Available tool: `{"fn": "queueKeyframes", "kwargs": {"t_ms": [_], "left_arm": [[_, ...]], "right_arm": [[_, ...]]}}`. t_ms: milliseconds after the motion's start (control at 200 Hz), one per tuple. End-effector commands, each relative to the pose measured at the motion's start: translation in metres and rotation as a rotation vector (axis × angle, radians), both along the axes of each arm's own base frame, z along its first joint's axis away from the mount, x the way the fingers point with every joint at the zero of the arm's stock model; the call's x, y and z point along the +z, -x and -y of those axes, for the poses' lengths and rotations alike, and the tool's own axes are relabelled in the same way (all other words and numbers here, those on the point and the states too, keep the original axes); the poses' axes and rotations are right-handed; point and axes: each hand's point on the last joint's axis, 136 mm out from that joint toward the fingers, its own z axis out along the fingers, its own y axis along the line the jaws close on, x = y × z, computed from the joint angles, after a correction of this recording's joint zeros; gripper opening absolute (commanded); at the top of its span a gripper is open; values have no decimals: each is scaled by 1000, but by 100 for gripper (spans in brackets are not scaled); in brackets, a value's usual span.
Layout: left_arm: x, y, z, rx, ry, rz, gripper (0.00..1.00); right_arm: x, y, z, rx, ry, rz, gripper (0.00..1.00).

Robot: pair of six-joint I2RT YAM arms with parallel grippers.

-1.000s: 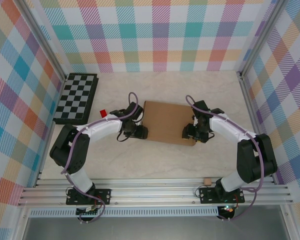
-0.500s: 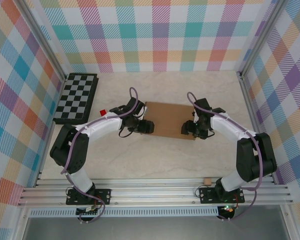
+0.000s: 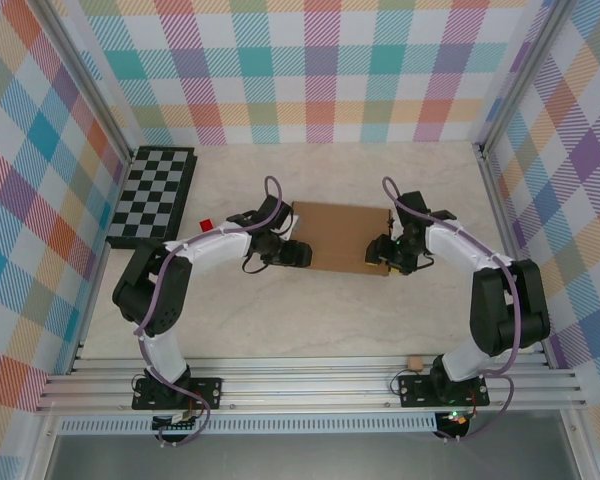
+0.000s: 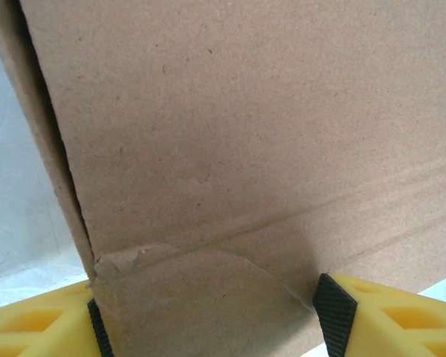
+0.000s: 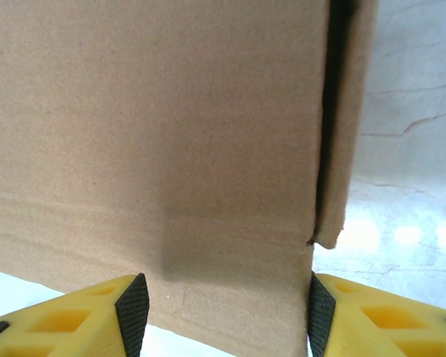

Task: Fold the paper box

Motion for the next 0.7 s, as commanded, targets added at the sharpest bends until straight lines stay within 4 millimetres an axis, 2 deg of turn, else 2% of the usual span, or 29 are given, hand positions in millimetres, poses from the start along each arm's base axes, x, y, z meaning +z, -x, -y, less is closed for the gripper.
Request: {"fn": "queueKeyframes", "kwargs": {"t_ms": [0,100,295,555,695], "left_arm": [[-2,-4,-10,-27,-73,23,70],[-8,-6,-21,-46,-147,42,70],[-9,-7,-12,-70,-113,30,69],[-1,-7,-9,-3,-72,5,69],[4,-8,-8,17,-58,7,69]], "right_arm": [[3,-11,12,52,97,60,59],[-4,-14,16,89,131,70,59],[-8,-20,1,105,54,69,58],[-14,7,8,31,67,-81,64],[-7,12,6,-3,42,-87,67]]}}
